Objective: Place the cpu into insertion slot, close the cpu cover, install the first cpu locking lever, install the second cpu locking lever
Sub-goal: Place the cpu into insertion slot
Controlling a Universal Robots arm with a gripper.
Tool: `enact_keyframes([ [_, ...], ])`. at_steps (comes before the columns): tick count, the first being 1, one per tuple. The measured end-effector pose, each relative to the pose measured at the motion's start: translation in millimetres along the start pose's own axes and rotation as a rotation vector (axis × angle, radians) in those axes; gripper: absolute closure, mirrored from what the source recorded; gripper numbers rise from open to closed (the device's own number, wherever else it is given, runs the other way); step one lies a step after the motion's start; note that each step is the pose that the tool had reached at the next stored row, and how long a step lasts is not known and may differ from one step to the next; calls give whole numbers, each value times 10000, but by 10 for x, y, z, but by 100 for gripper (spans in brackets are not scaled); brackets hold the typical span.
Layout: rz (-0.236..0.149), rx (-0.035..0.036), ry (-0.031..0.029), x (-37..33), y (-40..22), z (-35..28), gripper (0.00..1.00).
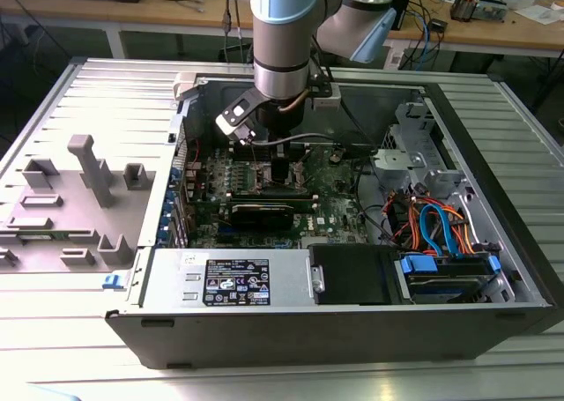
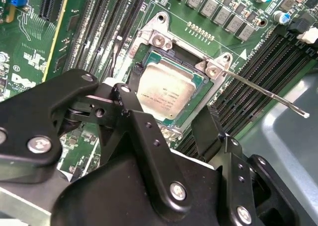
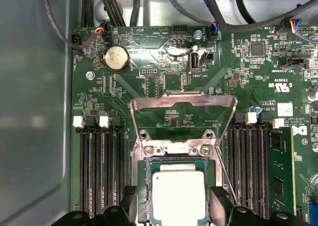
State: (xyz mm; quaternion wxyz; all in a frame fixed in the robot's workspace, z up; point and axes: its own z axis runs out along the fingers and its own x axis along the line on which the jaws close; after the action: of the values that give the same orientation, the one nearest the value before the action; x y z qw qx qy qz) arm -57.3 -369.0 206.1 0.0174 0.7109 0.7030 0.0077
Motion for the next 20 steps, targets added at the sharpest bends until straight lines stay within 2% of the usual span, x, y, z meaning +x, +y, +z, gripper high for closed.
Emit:
enact_keyframes([
  [3,1,1,11,16,0,7,32],
  [7,1,0,2,5,-1,11,32],
  [9,0,0,0,5,-1,37,32],
  [17,0,0,0,19,-1,37,32],
  [20,-1,4,-12,19,0,12,32],
])
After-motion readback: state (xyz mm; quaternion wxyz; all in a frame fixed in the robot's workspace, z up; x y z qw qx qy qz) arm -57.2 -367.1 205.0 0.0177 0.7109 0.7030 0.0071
